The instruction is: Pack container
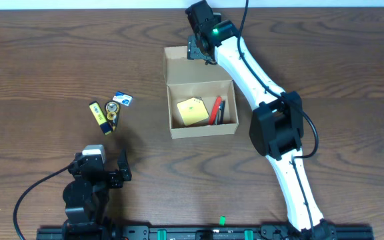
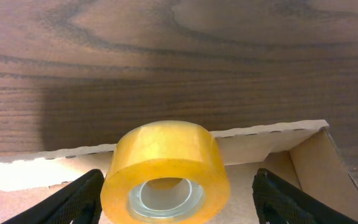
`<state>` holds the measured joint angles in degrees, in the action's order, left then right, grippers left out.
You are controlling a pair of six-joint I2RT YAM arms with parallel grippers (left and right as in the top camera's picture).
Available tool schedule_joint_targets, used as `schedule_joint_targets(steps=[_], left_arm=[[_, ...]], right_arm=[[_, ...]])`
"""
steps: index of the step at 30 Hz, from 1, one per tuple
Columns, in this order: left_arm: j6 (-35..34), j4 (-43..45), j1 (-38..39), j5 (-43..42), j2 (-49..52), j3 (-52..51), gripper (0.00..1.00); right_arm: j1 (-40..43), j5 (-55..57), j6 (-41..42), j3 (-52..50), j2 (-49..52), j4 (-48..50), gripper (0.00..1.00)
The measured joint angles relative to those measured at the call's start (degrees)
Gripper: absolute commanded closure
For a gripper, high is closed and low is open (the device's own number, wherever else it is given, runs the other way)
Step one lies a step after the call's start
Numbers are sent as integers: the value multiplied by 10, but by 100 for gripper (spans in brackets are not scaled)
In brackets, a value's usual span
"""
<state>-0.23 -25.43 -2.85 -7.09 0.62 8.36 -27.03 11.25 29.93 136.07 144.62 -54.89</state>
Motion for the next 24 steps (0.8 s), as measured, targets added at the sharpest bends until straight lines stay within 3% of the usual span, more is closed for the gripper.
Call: schedule_joint_targets(steps=[5,10,18,24], left_arm=[[0,0,0,0,0,0,5],[0,0,0,0,0,0,5],[0,0,0,0,0,0,5],[0,0,0,0,0,0,5]], right_arm=[[0,-10,0,0,8,8,29],[0,-16,0,-1,16,21,46],[0,-18,-2,-1,16,23,62],[0,-18,-2,-1,16,24,65]])
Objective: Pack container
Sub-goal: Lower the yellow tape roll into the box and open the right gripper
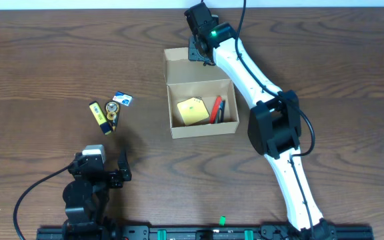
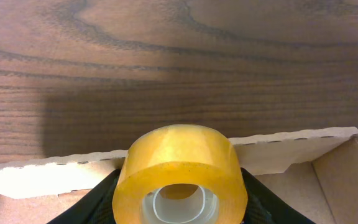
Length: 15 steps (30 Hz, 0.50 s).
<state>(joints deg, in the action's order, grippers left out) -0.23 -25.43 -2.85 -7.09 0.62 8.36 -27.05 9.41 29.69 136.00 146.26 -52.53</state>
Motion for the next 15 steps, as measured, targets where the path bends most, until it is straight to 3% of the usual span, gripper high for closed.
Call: schedule_joint_targets(steps=[7,15], left_arm=[[0,0,0,0,0,0,5],[0,0,0,0,0,0,5]], right_arm=[[0,-9,0,0,-23,-5,66],[-13,-20,-4,0,-134,-60,67]])
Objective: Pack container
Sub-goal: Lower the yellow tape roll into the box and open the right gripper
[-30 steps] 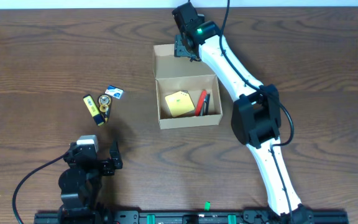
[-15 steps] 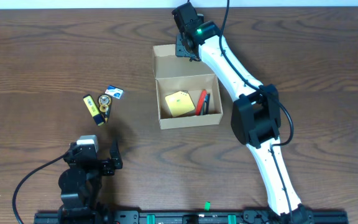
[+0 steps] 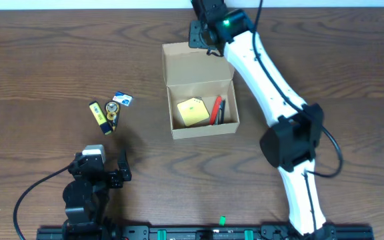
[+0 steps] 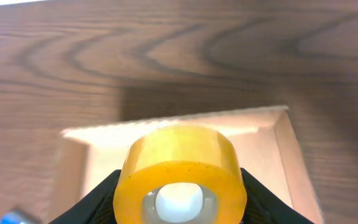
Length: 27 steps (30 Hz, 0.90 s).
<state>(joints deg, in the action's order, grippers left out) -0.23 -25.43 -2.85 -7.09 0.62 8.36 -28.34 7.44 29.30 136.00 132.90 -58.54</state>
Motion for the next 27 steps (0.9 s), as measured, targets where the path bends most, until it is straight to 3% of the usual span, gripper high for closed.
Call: schedule_joint_targets(steps=[17,27], left_arm=[[0,0,0,0,0,0,5],[0,0,0,0,0,0,5]], right_arm=[[-84,-139,-57,0,-45,-318,70],[-104,-147,-112,-33,-45,-309,74]])
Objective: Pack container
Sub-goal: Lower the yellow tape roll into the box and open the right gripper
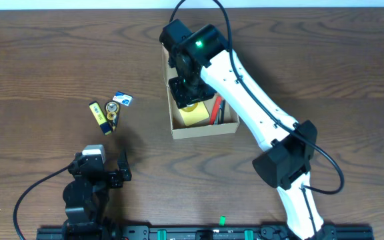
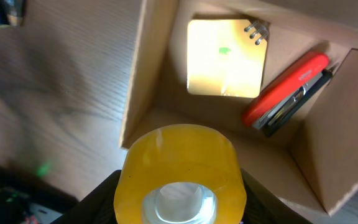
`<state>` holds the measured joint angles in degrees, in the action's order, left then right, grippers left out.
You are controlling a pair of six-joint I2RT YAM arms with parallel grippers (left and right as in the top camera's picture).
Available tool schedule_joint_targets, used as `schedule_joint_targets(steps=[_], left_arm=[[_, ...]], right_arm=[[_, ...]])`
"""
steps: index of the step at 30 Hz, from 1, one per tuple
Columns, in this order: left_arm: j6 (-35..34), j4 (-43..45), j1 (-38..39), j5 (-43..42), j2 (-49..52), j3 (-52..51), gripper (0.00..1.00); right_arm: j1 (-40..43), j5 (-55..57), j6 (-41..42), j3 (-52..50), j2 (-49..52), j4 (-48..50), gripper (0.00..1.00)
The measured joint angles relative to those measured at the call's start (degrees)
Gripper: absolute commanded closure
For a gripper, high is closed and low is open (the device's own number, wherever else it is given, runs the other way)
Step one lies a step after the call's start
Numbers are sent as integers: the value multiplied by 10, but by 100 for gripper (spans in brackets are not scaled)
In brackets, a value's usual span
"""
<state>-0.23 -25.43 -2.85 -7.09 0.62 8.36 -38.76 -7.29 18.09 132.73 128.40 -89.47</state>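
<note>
My right gripper [image 2: 179, 194] is shut on a yellow roll of tape [image 2: 179, 167]. It holds the roll above the left part of the open cardboard box [image 2: 146, 74]. Overhead, the right gripper [image 1: 187, 92] covers the box [image 1: 203, 128] at its left side. Inside the box lie a yellow notepad [image 2: 227, 57] and a red pen [image 2: 284, 87] with a dark pen beside it. The left gripper [image 1: 122, 167] rests at the near left, far from the box; whether it is open or shut does not show.
Several small items lie on the table left of the box: a yellow stick [image 1: 97, 113], a round piece [image 1: 113, 111] and a blue and white packet [image 1: 122, 99]. The box's lid flap [image 1: 167, 59] lies open behind it.
My right gripper, still shut on the tape roll, has moved from the far edge of the lid flap to above the box's compartment, near its left wall. The left arm has not moved.
The right gripper stood open around the tape roll on the box's lid flap. Then it was shut on the roll. Then it held the roll up over the flap's far edge, and now over the compartment with the notepad and pens.
</note>
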Motion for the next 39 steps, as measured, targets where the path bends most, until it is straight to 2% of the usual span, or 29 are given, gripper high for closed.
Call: schedule_joint_targets(steps=[5,11,18,31,39], left_arm=[[0,0,0,0,0,0,5],[0,0,0,0,0,0,5],[0,0,0,0,0,0,5],[0,0,0,0,0,0,5],[0,0,0,0,0,0,5]], right_arm=[[1,-2,-8,-83,0,68,77],[1,-10,-10,-120,0,157,76],[1,-11,-3,-178,0,193,82],[1,28,131,-192,0,247,82],[1,32,185,-192,0,263,76]])
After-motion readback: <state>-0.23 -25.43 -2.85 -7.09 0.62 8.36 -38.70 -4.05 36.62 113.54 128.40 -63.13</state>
